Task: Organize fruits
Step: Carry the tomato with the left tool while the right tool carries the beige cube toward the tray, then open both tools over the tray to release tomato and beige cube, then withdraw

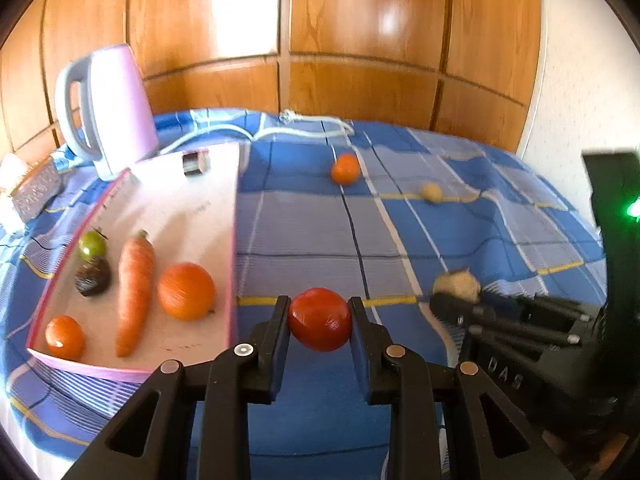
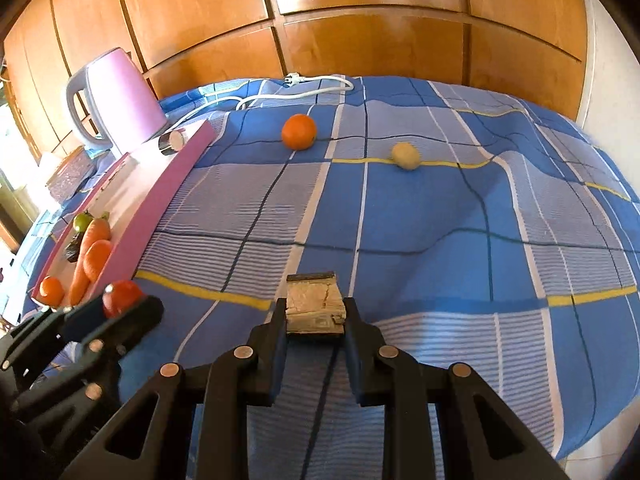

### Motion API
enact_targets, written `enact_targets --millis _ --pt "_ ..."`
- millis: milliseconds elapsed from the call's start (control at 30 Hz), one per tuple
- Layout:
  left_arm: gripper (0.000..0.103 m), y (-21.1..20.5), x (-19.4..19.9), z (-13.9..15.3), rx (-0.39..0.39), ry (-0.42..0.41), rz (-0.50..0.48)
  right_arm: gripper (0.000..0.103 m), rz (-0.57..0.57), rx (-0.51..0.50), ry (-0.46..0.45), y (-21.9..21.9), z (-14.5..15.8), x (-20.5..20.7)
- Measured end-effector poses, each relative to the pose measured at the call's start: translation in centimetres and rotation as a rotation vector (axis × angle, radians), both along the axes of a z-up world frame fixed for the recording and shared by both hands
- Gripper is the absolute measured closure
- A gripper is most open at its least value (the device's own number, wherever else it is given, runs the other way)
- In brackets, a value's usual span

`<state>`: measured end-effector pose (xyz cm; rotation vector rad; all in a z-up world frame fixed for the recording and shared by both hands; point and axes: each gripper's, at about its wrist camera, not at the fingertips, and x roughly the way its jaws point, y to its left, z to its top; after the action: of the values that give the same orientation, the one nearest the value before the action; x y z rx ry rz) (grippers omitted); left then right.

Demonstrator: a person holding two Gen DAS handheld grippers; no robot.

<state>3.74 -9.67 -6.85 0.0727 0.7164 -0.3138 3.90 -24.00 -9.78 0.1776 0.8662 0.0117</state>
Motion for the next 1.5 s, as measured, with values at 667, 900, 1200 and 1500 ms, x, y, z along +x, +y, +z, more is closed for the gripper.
enact_targets --millis 667,900,1200,1500 --pt "0.075 6.5 -0.5 3.1 -0.086 -0.055 0.182 0.078 0.123 0.002 -0.050 5.4 3.2 -0.7" --pt "0.075 9.0 -0.1 3.3 -0.105 -0.059 0.246 0.078 0.179 0.016 -0.030 7.4 3.3 0.1" --pt "0.075 11.8 0.7 3.3 -0.119 -0.061 0.326 0.078 0.262 0.027 -0.021 10.4 4.3 1.7" --pt "0.075 15.4 2.3 2.3 -0.159 -0.022 0.423 0.078 0.320 0.046 -0.001 12.5 4.5 3.6"
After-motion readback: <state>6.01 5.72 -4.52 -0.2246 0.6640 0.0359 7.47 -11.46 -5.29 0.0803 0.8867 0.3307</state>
